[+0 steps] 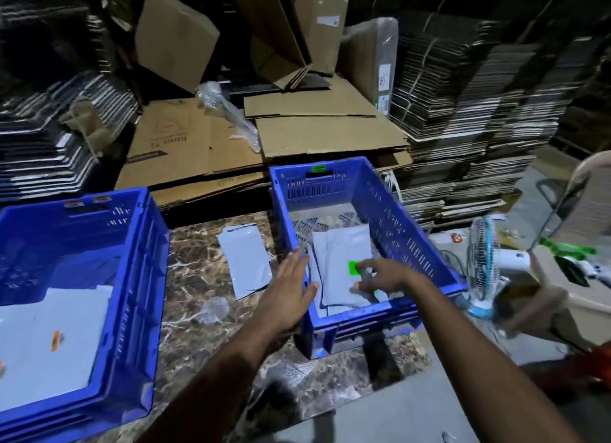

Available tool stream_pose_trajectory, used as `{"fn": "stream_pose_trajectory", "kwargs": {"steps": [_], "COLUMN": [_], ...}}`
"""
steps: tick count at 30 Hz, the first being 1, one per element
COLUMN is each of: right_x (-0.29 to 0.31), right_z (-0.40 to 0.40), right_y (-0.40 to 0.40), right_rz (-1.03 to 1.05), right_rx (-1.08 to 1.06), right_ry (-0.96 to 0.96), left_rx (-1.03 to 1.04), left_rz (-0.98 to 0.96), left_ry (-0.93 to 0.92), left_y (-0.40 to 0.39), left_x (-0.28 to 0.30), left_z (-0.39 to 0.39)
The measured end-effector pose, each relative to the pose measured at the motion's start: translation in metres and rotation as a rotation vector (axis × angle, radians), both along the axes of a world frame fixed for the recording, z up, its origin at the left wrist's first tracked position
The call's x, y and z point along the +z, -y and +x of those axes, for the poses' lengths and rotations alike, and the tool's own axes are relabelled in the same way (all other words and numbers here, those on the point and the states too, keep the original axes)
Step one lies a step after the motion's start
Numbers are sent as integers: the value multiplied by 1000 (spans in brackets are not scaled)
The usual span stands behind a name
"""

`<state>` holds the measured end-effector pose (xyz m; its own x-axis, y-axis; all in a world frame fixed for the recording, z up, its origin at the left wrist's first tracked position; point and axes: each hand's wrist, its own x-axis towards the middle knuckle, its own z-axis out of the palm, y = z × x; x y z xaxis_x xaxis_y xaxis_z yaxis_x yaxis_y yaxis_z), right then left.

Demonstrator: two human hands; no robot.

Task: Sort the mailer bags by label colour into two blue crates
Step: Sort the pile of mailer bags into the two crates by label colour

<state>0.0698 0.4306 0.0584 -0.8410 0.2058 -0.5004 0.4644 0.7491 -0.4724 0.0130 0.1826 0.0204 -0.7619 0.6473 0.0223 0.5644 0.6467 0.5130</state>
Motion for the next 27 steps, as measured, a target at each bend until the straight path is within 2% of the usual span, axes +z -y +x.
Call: {"fn": "stream_pose_trajectory", "kwargs": {"steps": [2,7,9,11,14,17,19,23,27], "right_x": [-3,-8,-4,2,8,2,-12,-61,-105], "right_z": [-3,-15,-22,-29,-42,-58,-72,-108,-128], "right_y": [4,6,12,28,76,139,175,227,240], "right_rz": [99,287,344,314,174,34,2,96,312], "right_rx": [89,81,44,-30,-64,24,109,243,385], "right_ry": [89,-32,-193,-411,-736,-876,-814,-421,-152], "left_rx": [-3,-24,5,78,210,328,388,383,401], "left_rz": [4,-11,-16,-11,-38,-124,-224,-338,-221], "left_ry": [-13,-6,-13,-43,-83,-176,-219,-209,-180], "left_y": [-1,21,41,69,125,187,221,255,259], "left_x": [-2,-9,-6,3,16,21,19,6,1], "left_z": [1,-12,-22,-32,-52,-69,-74,-70,-71]}}
